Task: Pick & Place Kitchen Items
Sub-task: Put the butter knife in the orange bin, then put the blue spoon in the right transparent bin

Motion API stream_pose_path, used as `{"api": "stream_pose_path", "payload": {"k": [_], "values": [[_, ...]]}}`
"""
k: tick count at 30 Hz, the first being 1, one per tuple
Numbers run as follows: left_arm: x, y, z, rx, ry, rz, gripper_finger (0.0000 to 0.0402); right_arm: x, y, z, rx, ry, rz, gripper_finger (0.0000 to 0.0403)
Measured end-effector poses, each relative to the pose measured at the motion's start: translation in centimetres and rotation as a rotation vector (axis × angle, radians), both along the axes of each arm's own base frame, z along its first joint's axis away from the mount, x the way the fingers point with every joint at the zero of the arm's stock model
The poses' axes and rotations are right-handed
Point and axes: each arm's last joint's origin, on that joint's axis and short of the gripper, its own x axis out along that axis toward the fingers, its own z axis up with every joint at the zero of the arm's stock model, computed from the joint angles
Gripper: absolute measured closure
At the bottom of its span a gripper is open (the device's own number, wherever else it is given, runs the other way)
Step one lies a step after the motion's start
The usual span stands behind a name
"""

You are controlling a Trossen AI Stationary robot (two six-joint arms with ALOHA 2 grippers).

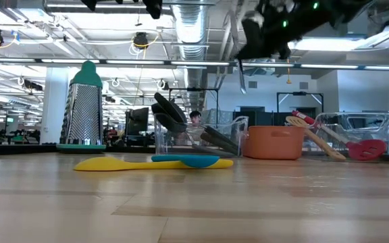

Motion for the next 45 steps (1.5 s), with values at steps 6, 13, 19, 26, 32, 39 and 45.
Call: {"api": "stream_pose_path", "payload": {"k": [6,13,19,26,32,39,45], "values": [[0.2,-0.8,-0.1,-0.002,0.006,-0.032,0.0291,-1.3,-4.7,-2.6,0.142,0.114,-0.225,0.0376],[0.2,-0.9,-0.1,-0.006,0.016,-0.038,0.0300,-2.3,-8.2,-5.5,0.232,0.241,-0.387,0.0376],[0.2,-0.9,-0.2,-0.007,0.018,-0.038,0.0300,-2.9,-10.1,-7.8,0.306,0.347,-0.433,0.0376],[0.2,-0.9,-0.2,-0.007,0.019,-0.038,0.0300,-3.0,-11.1,-10.3,0.421,0.413,-0.407,0.0376],[0.2,-0.9,-0.2,-0.007,0.020,-0.038,0.0300,-2.4,-11.5,-9.3,0.437,0.443,-0.404,0.0284],[0.2,-0.9,-0.2,-0.008,0.021,-0.037,0.0300,-1.9,-10.4,-3.2,0.419,0.517,-0.298,0.0166],[0.2,-0.9,-0.7,-0.021,0.072,-0.038,0.0300,-2.4,-5.7,2.4,0.395,0.348,-0.024,0.0233]]}}
